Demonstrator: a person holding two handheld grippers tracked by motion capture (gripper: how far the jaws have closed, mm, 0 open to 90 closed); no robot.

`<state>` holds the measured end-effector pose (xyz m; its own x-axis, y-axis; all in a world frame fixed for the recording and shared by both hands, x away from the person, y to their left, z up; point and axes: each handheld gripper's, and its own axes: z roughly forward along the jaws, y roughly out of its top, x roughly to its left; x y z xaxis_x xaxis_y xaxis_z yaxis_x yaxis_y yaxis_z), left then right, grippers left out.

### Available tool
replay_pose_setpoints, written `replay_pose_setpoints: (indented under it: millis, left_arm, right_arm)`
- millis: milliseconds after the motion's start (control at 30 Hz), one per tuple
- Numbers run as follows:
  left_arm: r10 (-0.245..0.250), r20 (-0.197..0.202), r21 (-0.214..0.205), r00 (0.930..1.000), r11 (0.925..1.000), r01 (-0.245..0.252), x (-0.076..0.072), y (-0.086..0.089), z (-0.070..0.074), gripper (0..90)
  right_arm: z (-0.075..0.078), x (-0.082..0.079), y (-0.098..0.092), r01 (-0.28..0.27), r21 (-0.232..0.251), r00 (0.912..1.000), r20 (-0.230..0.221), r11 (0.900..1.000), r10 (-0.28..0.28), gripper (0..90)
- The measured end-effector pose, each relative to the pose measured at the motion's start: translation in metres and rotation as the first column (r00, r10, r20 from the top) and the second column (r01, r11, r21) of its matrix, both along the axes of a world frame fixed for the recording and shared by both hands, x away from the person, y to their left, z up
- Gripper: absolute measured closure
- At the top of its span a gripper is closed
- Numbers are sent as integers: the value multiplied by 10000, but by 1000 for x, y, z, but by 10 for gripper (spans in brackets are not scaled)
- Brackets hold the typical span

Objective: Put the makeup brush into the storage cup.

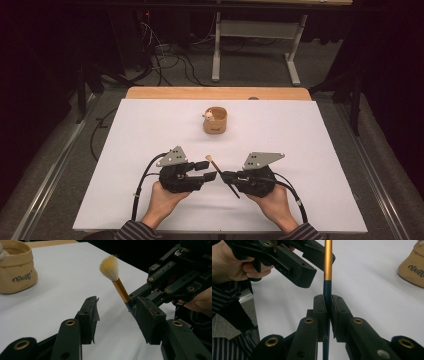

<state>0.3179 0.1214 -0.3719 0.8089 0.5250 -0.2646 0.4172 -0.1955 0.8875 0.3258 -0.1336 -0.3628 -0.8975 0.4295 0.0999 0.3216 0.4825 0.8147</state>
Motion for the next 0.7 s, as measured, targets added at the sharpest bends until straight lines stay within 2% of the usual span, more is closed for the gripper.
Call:
replay_pose_setpoints:
  millis: [367, 700]
  left_arm:
    - [-186, -179, -81, 9997, 9998, 184, 0, -2, -1, 606]
    - [-285, -291, -321, 9992, 9991, 276, 0, -2, -2, 680]
  right_arm:
    - [-2, -2, 7, -68, -84, 10000, 37, 9999, 68, 852]
    - [-2, -4, 10, -155, -152, 9998, 159, 9998, 157, 853]
